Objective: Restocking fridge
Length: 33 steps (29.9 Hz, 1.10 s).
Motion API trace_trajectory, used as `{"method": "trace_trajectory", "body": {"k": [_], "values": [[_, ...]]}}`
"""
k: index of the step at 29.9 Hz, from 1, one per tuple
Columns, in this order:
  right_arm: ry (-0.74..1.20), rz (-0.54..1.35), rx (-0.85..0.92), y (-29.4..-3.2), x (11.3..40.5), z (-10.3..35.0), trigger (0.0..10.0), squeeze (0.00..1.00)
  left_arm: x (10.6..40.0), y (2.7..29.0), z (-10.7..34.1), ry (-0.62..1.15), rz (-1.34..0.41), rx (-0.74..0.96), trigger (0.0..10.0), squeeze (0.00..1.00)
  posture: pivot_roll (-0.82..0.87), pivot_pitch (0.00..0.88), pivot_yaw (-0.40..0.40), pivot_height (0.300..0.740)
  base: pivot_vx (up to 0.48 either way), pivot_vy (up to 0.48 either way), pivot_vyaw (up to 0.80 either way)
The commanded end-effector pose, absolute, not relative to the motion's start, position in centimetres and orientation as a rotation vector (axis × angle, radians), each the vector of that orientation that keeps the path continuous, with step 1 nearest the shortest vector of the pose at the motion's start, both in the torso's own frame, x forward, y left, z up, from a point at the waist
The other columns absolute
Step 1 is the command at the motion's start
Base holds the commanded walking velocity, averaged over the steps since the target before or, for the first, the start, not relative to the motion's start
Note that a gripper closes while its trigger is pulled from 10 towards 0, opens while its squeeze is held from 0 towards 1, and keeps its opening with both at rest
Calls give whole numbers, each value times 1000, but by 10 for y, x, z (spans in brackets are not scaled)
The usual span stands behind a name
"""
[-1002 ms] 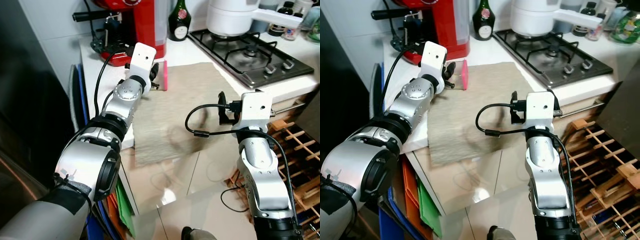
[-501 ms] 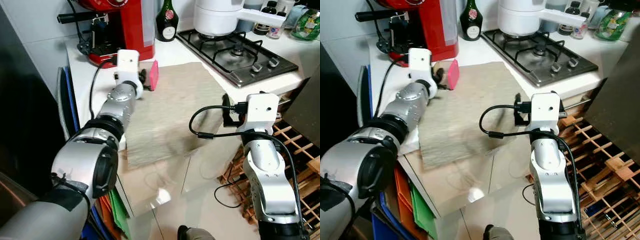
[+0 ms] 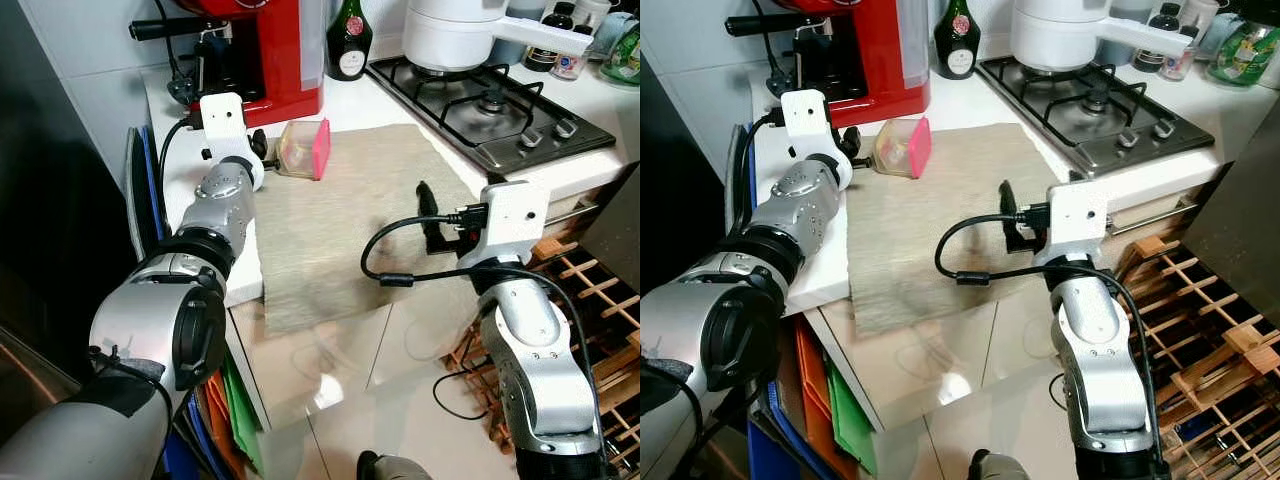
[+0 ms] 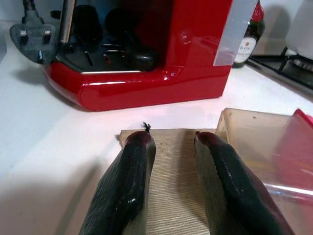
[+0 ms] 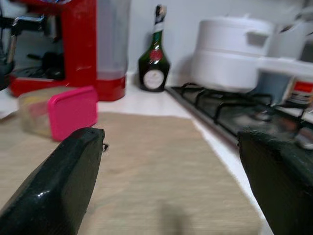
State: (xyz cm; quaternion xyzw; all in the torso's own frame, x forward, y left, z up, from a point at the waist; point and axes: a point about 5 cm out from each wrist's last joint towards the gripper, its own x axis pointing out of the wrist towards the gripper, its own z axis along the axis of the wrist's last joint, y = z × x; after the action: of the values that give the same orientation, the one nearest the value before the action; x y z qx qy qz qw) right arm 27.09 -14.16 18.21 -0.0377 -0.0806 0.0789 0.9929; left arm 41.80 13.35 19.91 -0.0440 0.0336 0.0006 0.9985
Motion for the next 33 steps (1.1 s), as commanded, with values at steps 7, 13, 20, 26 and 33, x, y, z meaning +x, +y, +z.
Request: {"method": "trace_trajectory", "body": {"k": [7, 13, 20, 26, 33], "values": [[-145, 163, -78, -143, 258, 181, 10000, 0, 423, 119, 223, 0, -71, 60, 10000, 0, -316, 21, 47, 740, 0, 0, 0], [-126, 146, -81, -144, 248, 179, 10000, 0, 423, 118, 220, 32, -62, 116, 10000, 0, -346, 44, 66, 740, 0, 0, 0], [-93, 122, -85, -147, 237, 175, 10000, 0, 419, 117, 202, 111, -57, 81, 10000, 0, -368, 73, 71, 740, 0, 0, 0], [-69, 112, -93, -150, 232, 173, 10000, 0, 413, 131, 175, 248, 45, -194, 10000, 0, -385, 91, 72, 740, 0, 0, 0], [-51, 103, -91, -152, 229, 173, 10000, 0, 397, 162, 133, 414, 272, -616, 10000, 0, -374, 98, 62, 740, 0, 0, 0]]}}
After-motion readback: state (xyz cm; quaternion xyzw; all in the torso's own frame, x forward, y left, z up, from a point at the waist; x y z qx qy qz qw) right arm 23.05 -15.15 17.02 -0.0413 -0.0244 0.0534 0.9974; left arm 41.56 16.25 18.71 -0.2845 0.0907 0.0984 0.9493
